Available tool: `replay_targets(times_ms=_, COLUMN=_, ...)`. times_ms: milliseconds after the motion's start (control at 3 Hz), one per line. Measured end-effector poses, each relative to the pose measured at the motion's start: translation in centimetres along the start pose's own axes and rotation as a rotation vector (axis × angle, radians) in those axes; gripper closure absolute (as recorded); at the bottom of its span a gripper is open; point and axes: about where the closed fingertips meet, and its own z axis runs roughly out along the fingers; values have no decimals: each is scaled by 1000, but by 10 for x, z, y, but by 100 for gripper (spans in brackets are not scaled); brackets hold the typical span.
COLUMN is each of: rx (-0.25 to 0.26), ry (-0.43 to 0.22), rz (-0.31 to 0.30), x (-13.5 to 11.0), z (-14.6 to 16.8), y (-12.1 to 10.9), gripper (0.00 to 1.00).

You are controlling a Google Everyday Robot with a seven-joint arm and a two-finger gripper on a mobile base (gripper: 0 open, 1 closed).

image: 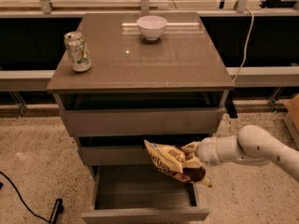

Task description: Place brown chip bag into bottom drawer

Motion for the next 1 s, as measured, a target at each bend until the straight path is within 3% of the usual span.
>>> replay_targets(times_ms=333, rx=-4, ry=-1, rz=1, x=2, z=2, y=1, gripper=100)
replay_targets(times_ms=667, rx=-43, ry=-13, rz=56, x=23, z=21, y=-3, gripper=100)
replay_targets(times_ms=1000, rx=-76, ry=-50, rz=156, x=68, z=49, y=-3, gripper=100)
